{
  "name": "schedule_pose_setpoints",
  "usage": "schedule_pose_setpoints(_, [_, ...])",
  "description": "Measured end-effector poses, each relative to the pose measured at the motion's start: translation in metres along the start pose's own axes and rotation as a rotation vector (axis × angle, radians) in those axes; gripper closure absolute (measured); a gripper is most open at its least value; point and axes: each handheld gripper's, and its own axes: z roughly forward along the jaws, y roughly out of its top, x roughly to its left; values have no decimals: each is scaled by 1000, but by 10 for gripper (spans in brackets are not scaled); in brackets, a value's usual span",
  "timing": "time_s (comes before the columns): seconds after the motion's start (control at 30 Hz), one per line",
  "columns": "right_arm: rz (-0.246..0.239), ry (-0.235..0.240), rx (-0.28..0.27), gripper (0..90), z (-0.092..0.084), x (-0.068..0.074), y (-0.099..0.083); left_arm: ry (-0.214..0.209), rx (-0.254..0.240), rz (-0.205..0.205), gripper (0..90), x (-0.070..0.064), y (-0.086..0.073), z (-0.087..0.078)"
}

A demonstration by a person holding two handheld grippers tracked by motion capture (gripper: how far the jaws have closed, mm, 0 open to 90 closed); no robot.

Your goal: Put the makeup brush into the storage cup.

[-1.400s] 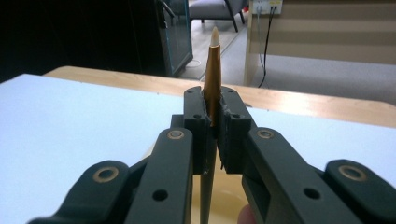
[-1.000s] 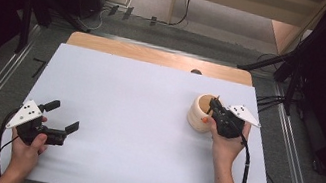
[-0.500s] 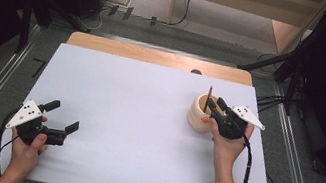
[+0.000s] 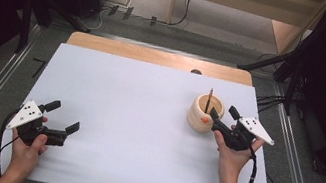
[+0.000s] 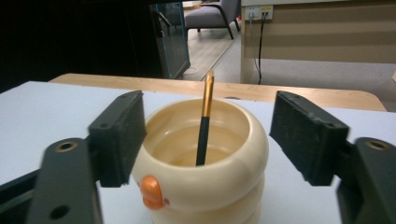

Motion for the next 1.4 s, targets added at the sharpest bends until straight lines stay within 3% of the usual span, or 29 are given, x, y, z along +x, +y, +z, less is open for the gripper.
schedule_pose_setpoints(0.07, [-11,7,14,179,-3,0,-2,-1,-1,2,1,0,0,0])
schedule_pose_setpoints(0.23, [-14,29,14,134,-11,0,-8,-1,0,3,1,-1,0,1])
schedule_pose_setpoints(0.37, [-20,42,34,2,-14,-2,-13,-1,-4,1,1,-2,0,0])
schedule_pose_setpoints(0.57, [-20,67,51,0,-20,-4,-22,-1,-4,7,0,-2,1,0])
schedule_pose_setpoints(1.4, [-49,82,70,0,-47,-9,-42,-1,-15,5,1,-3,1,-3])
